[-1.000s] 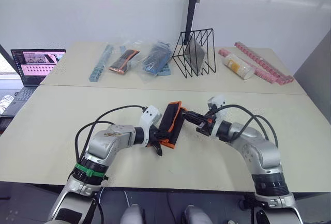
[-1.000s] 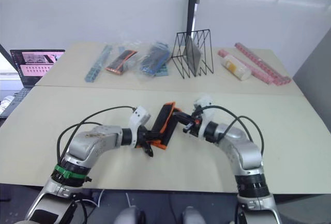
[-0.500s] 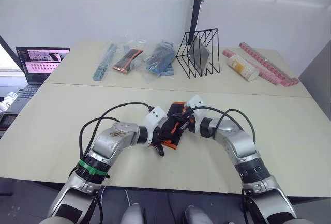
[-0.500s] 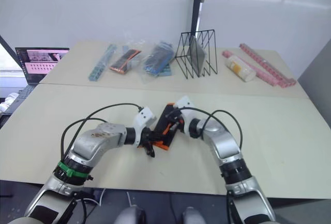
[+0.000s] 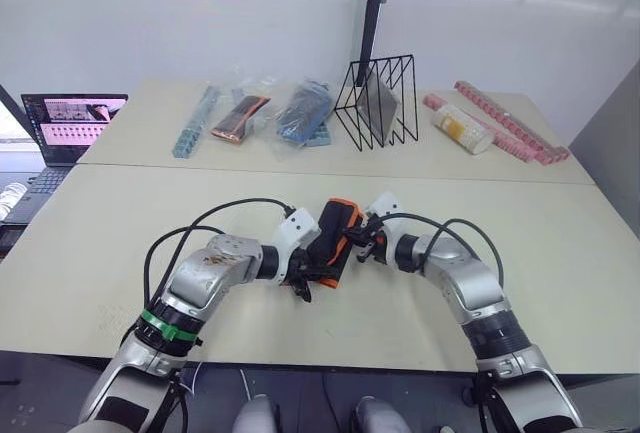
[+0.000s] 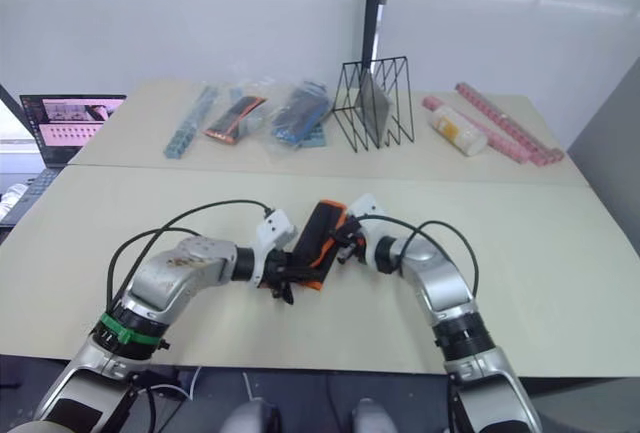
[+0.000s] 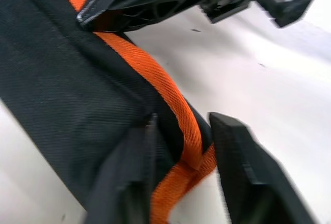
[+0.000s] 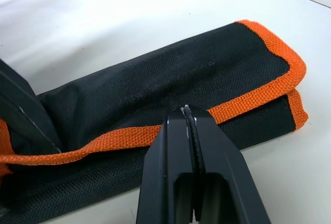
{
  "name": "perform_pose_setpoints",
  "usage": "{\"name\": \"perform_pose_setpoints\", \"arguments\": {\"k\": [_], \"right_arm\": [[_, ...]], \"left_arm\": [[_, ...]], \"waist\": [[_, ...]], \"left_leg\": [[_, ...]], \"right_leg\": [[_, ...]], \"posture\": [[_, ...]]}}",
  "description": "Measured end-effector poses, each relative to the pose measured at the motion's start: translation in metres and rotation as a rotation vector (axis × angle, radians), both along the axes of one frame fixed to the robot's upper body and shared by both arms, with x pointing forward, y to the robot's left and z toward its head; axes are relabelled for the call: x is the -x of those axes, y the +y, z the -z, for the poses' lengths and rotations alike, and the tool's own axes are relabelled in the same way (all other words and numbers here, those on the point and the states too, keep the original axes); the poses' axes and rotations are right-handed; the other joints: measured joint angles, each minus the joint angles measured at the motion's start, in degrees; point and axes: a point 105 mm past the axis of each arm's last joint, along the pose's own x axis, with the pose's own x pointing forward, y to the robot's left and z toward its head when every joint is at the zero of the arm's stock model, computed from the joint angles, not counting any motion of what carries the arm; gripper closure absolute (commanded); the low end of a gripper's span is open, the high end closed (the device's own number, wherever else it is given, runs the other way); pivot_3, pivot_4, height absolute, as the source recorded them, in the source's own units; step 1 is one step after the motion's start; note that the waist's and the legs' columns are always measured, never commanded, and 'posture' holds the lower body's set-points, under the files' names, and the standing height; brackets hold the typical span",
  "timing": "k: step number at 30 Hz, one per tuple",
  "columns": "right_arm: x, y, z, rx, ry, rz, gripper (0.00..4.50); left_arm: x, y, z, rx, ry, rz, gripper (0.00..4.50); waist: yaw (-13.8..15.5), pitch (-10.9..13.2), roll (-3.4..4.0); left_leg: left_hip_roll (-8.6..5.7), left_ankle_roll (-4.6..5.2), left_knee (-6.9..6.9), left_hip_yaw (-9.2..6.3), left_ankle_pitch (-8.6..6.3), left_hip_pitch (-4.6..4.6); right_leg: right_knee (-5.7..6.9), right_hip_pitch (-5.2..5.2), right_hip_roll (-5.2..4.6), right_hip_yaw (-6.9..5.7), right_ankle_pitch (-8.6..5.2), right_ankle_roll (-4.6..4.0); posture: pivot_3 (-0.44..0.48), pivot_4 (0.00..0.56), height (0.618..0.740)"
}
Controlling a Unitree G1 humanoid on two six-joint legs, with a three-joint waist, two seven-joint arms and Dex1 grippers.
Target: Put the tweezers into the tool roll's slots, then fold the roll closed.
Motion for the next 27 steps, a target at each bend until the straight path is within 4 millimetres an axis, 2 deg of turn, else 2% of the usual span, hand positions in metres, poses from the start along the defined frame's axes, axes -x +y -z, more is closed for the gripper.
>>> {"name": "perform_pose_setpoints", "arguments": {"k": [2,5,9,12,15,20,24,27], "right_arm": [[0.000,0.000,0.001,-0.001,0.000,0.000,4.50],[0.000,-0.001,0.002,0.000,0.000,0.004,4.50],[0.000,-0.001,0.003,0.007,-0.001,0.005,4.50],[0.000,-0.001,0.004,0.009,-0.001,0.005,4.50],[0.001,0.000,0.003,0.009,-0.003,0.002,4.50],[0.003,0.000,0.004,0.013,-0.008,-0.002,4.50],[0.006,0.000,0.004,0.016,-0.012,-0.005,4.50],[0.007,-0.001,0.004,0.019,-0.014,-0.003,4.50]], "left_arm": [[0.001,0.007,-0.008,0.028,0.004,0.008,0.98],[-0.001,0.019,-0.024,0.091,-0.011,0.007,0.98],[-0.002,0.022,-0.040,0.169,-0.065,0.036,0.98],[-0.006,0.018,-0.041,0.206,-0.080,0.067,1.77],[-0.011,0.015,-0.038,0.214,-0.101,0.089,2.79],[-0.022,0.004,-0.016,0.168,-0.150,0.132,4.48],[-0.024,-0.002,0.010,0.117,-0.154,0.157,4.48],[-0.022,-0.006,0.019,0.060,-0.205,0.207,4.48]], "waist": [[0.00,0.00,0.00],[0.05,0.00,0.01],[0.09,0.00,0.01],[0.11,0.00,0.00],[0.13,0.00,0.01],[0.19,0.00,0.01],[0.15,0.00,0.01],[0.19,0.00,0.01]], "left_leg": [[0.00,0.00,0.00,0.00,0.00,0.00],[0.00,0.00,0.00,-0.01,0.00,0.00],[0.00,0.00,0.01,0.00,0.00,0.01],[-0.01,0.00,0.02,0.00,0.01,0.00],[-0.01,0.00,0.02,0.00,0.01,0.00],[-0.03,0.00,0.02,-0.01,0.01,-0.03],[-0.03,0.00,0.01,-0.02,0.01,-0.08],[-0.03,0.00,0.01,-0.03,0.01,-0.04]], "right_leg": [[0.00,0.00,0.00,0.00,0.00,0.00],[-0.01,0.01,0.00,-0.01,0.00,0.00],[-0.01,0.03,-0.01,-0.01,0.00,0.00],[-0.01,0.03,-0.01,-0.01,0.00,0.01],[-0.01,0.03,-0.01,-0.01,0.00,0.00],[-0.01,0.02,-0.01,-0.01,0.00,0.00],[-0.01,-0.02,0.00,-0.01,0.00,0.00],[-0.02,0.03,-0.01,-0.02,0.00,0.01]], "posture": [[0.000,0.150,0.687],[0.000,0.150,0.687],[0.000,0.150,0.687],[0.000,0.150,0.687],[0.000,0.150,0.687],[0.000,0.150,0.687],[0.000,0.150,0.687],[0.000,0.150,0.687]]}}
